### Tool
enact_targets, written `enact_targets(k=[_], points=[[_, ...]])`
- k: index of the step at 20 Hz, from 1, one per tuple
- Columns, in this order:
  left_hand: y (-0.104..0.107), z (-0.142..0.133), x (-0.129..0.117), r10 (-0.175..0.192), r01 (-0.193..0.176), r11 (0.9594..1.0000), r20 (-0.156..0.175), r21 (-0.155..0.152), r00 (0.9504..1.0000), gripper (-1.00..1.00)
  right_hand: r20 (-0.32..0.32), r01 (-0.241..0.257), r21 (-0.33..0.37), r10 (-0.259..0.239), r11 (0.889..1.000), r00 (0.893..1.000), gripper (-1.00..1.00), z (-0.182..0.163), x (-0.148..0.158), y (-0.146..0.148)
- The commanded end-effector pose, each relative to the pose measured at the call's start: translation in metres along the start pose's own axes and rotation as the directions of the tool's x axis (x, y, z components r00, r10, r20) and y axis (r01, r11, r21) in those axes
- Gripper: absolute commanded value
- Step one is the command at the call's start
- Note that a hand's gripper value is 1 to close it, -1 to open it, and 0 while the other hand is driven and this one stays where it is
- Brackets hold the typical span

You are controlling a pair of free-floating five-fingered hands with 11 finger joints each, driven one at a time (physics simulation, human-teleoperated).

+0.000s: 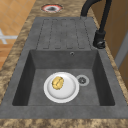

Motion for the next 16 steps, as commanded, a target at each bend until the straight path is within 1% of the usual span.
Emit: enact_targets(k=[1,3,5,8,11,13,16], points=[[0.006,-0.028,-0.018,-0.016,0.016,0.9997,-0.02,0.016,0.9997,-1.0,0.0,0.0,0.0,0.0,1.0,1.0,0.0,0.0,0.0,0.0],[0.009,-0.037,-0.027,-0.013,0.014,0.9997,-0.049,0.019,0.9987,-1.0,0.0,0.0,0.0,0.0,1.0,1.0,0.0,0.0,0.0,0.0],[0.013,-0.048,-0.034,-0.018,0.019,0.9997,-0.068,0.014,0.9975,-1.0,0.0,0.0,0.0,0.0,1.0,1.0,0.0,0.0,0.0,0.0],[0.018,-0.063,-0.046,-0.022,0.023,0.9997,-0.108,0.011,0.9939,-1.0,0.0,0.0,0.0,0.0,1.0,1.0,0.0,0.0,0.0,0.0],[0.025,-0.077,-0.057,-0.027,0.028,0.9996,-0.148,0.008,0.9886,-1.0,0.0,0.0,0.0,0.0,1.0,1.0,0.0,0.0,0.0,0.0],[0.031,-0.083,-0.065,-0.031,0.033,0.9994,-0.179,0.007,0.9833,-1.0,0.0,0.0,0.0,0.0,1.0,1.0,0.0,0.0,0.0,0.0],[0.039,-0.094,-0.076,-0.034,0.036,0.9993,-0.212,0.005,0.9767,-1.0,0.0,0.0,0.0,0.0,1.0,1.0,0.0,0.0,0.0,0.0]])
